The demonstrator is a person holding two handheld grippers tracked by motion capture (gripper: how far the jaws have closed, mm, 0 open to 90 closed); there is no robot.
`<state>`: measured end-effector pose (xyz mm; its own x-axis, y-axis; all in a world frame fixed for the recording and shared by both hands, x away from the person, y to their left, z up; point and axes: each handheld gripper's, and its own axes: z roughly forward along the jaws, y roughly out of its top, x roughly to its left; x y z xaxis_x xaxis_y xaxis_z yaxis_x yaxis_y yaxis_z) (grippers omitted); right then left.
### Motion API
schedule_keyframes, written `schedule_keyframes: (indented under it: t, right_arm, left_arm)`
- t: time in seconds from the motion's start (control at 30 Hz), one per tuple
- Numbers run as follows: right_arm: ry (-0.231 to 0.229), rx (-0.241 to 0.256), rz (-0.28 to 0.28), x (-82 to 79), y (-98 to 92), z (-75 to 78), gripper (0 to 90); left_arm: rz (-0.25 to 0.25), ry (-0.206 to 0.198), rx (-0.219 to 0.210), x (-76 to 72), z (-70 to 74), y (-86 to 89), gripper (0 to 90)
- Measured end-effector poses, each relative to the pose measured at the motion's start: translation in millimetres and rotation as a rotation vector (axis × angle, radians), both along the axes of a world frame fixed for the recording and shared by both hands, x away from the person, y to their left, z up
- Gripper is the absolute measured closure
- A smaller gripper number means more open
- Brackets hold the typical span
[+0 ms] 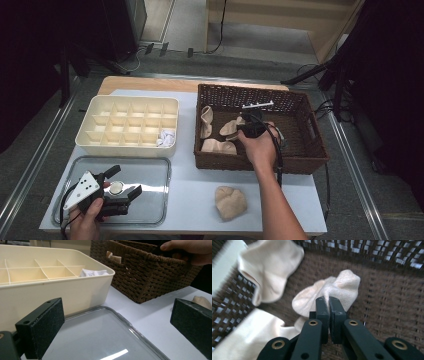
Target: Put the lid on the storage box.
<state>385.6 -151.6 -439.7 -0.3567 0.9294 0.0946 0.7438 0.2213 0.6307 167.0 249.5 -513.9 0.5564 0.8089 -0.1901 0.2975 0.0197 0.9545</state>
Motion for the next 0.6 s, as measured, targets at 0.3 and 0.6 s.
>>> schedule_keyframes:
  t: [0.3, 0.6]
  right_arm:
    - [-0.107, 0.068, 0.027, -17.3, -5.9, 9.2, 89.2]
    - [-0.203, 0.127, 0.030, -39.1, -17.3, 13.6, 89.2]
  left_arm:
    - [-0.006, 0.003, 0.007, 0.3, -0.9, -2.4, 0.0]
    - [-0.012, 0.006, 0.013, -0.6, -1.3, -5.5, 0.0]
